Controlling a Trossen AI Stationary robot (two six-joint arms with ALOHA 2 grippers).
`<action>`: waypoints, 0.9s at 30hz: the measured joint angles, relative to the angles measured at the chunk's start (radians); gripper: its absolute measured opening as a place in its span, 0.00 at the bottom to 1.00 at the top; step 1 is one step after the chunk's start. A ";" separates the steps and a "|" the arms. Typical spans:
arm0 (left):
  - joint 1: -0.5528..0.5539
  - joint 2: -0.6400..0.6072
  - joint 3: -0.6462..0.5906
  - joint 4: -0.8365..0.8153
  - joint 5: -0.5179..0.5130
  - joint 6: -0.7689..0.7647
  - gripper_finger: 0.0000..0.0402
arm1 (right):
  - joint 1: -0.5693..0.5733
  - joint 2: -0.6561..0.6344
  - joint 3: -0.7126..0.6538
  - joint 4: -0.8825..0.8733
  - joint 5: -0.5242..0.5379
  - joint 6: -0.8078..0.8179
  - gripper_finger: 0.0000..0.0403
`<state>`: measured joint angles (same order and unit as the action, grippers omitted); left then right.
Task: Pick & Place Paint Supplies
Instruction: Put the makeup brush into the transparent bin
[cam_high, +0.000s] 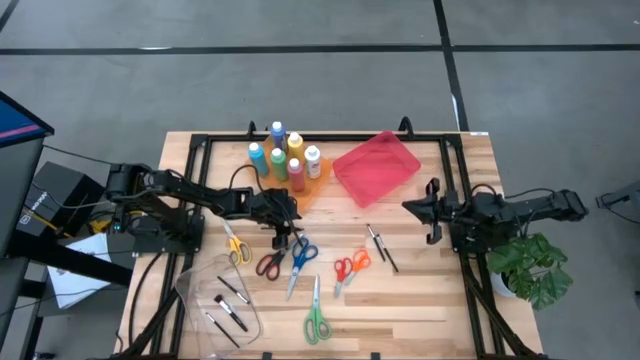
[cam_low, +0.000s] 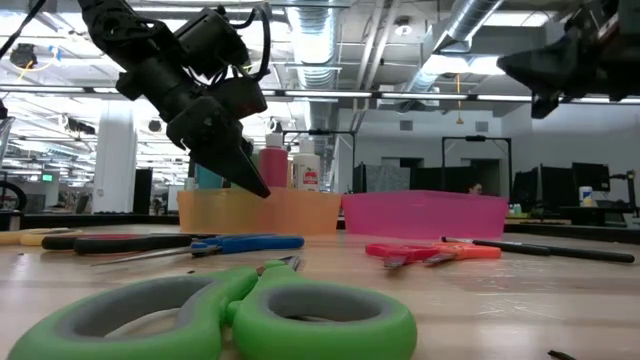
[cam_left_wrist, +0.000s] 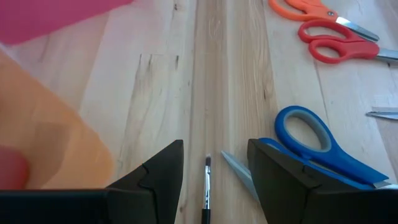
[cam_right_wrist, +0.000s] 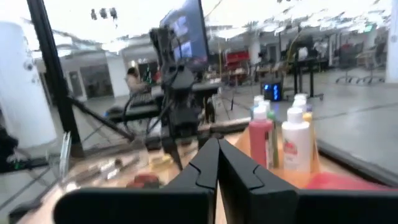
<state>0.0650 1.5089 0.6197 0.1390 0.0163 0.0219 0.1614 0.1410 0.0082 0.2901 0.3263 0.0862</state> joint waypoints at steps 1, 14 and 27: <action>0.000 0.000 0.000 0.000 0.000 0.000 0.43 | -0.003 0.000 0.000 -0.017 -0.014 0.001 0.01; 0.000 0.000 0.000 0.001 0.042 0.000 0.43 | -0.007 0.003 0.000 -0.169 0.016 0.078 0.02; 0.000 0.000 0.000 0.011 0.043 0.000 0.43 | -0.064 -0.042 -0.001 -0.167 -0.255 -0.051 0.00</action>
<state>0.0647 1.5089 0.6197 0.1504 0.0589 0.0215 0.0976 0.0989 0.0071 0.1229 0.0711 0.0356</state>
